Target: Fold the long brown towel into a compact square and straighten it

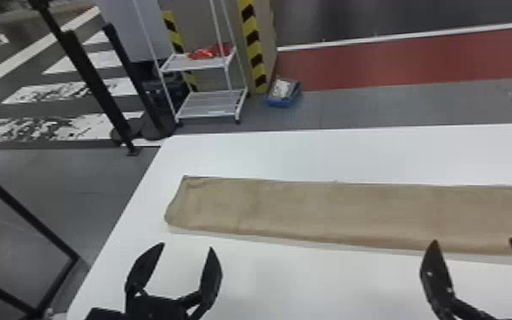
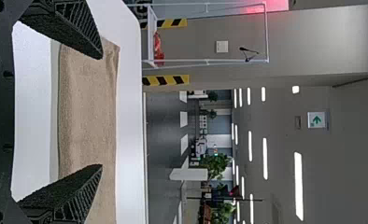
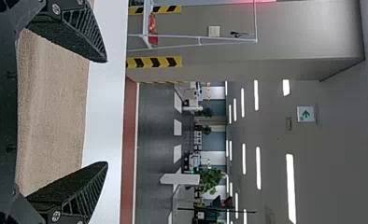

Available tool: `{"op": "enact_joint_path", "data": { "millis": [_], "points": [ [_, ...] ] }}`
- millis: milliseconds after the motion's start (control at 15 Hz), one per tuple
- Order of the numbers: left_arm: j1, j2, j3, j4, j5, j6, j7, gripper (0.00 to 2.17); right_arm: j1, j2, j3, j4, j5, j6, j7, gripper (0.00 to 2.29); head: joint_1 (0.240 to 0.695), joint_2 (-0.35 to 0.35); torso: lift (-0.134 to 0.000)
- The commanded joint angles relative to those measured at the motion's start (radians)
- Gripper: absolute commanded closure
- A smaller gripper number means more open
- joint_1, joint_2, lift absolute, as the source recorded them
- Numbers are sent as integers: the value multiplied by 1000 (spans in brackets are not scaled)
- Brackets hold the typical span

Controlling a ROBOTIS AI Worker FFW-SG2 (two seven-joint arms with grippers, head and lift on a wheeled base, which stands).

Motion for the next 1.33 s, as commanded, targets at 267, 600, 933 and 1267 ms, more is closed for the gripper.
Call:
{"op": "enact_joint_path", "data": {
  "millis": [267, 600, 933, 1267],
  "points": [
    [1, -3, -5, 1, -4, 0, 7, 46, 2, 4, -4, -2, -4, -3, -1, 103, 695, 290, -126],
    [-1, -3, -7, 0, -4, 0, 14, 46, 2, 4, -5, 0, -12, -3, -1, 103, 695, 291, -126],
    [-1, -3, -15, 0, -6, -12, 17, 49, 5, 4, -8, -2, -29, -9, 1, 103, 695, 290, -126],
    [-59, -3, 62, -77, 7, 169, -12, 90, -9, -3, -17, 12, -60, -6, 1, 103, 695, 281, -126]
  ]
}}
